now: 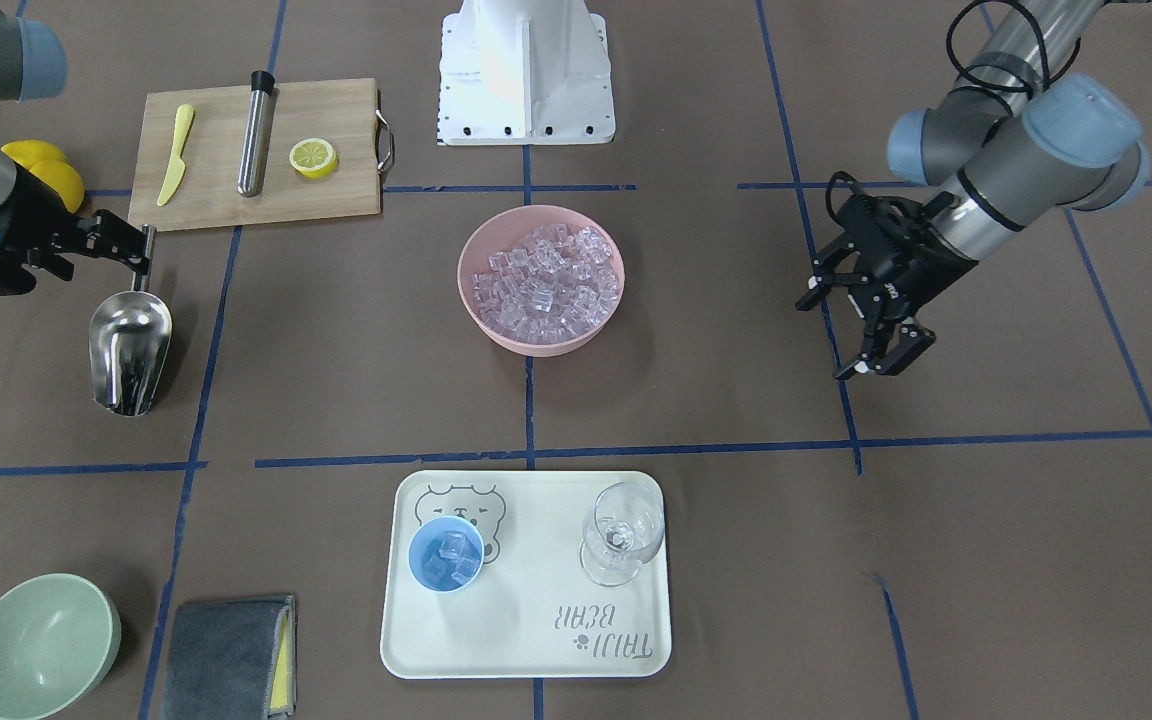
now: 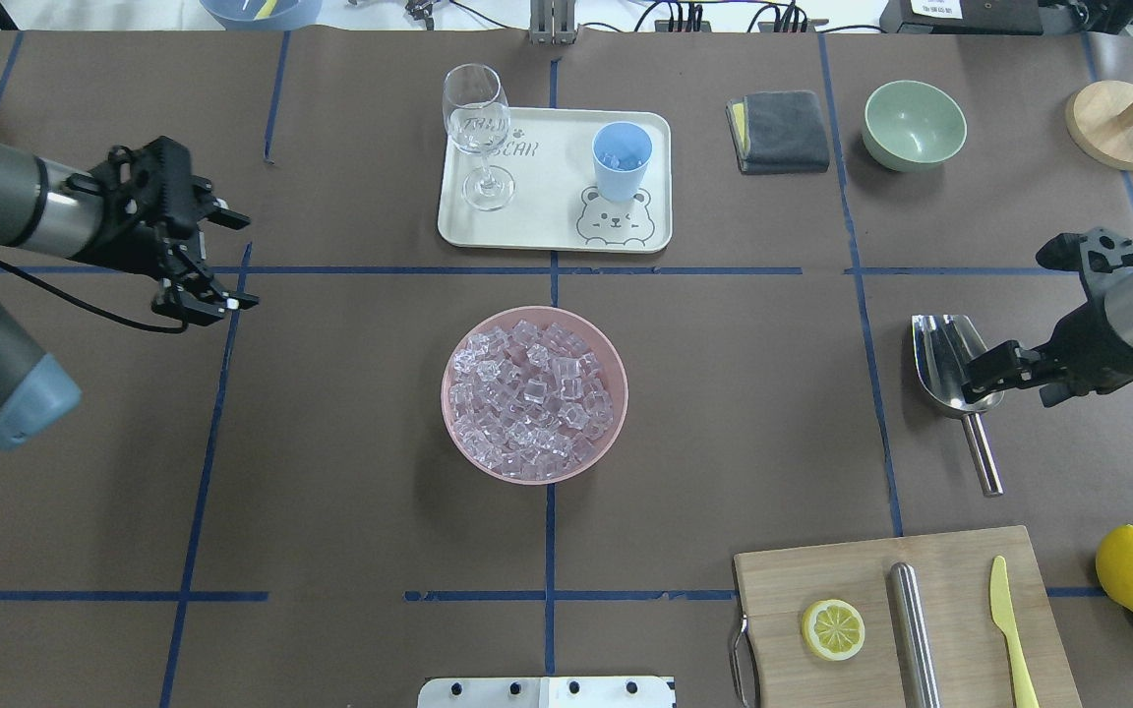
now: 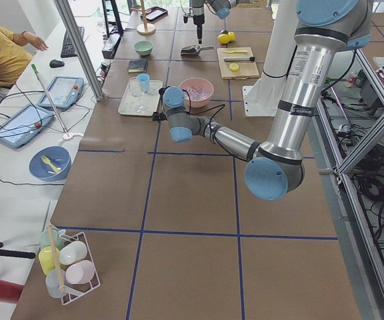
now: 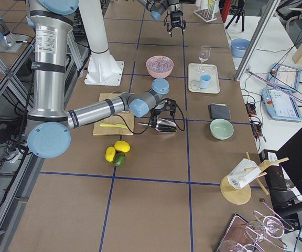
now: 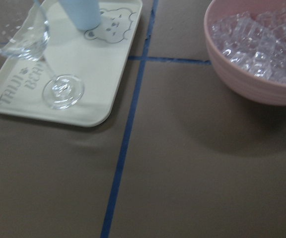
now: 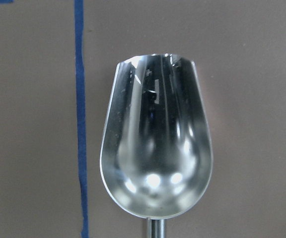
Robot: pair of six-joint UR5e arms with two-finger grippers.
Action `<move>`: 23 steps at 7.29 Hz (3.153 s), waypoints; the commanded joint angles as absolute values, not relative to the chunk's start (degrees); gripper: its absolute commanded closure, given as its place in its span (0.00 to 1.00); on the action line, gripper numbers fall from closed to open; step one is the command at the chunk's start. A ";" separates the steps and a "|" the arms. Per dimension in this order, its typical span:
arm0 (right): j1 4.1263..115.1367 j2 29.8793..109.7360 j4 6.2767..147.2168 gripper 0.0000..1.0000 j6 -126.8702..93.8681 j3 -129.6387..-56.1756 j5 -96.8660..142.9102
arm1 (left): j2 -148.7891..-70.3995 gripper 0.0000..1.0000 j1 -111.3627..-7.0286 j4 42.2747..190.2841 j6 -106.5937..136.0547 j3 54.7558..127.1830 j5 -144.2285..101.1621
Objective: Put ice in cup with scoop
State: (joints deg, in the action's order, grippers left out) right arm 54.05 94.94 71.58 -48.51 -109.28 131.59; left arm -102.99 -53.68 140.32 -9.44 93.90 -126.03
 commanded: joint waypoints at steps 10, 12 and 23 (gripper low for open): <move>72.95 91.05 82.44 0.00 -15.38 -98.96 131.31 | -88.25 0.00 -75.59 127.55 -9.58 90.79 -121.03; 73.47 91.23 82.44 0.00 -15.38 -99.75 132.01 | -91.12 0.00 -80.65 112.88 -8.71 90.18 -123.81; 81.90 95.87 82.71 0.00 -9.50 -100.63 137.19 | -94.04 0.00 -87.80 85.70 -9.32 88.86 -135.79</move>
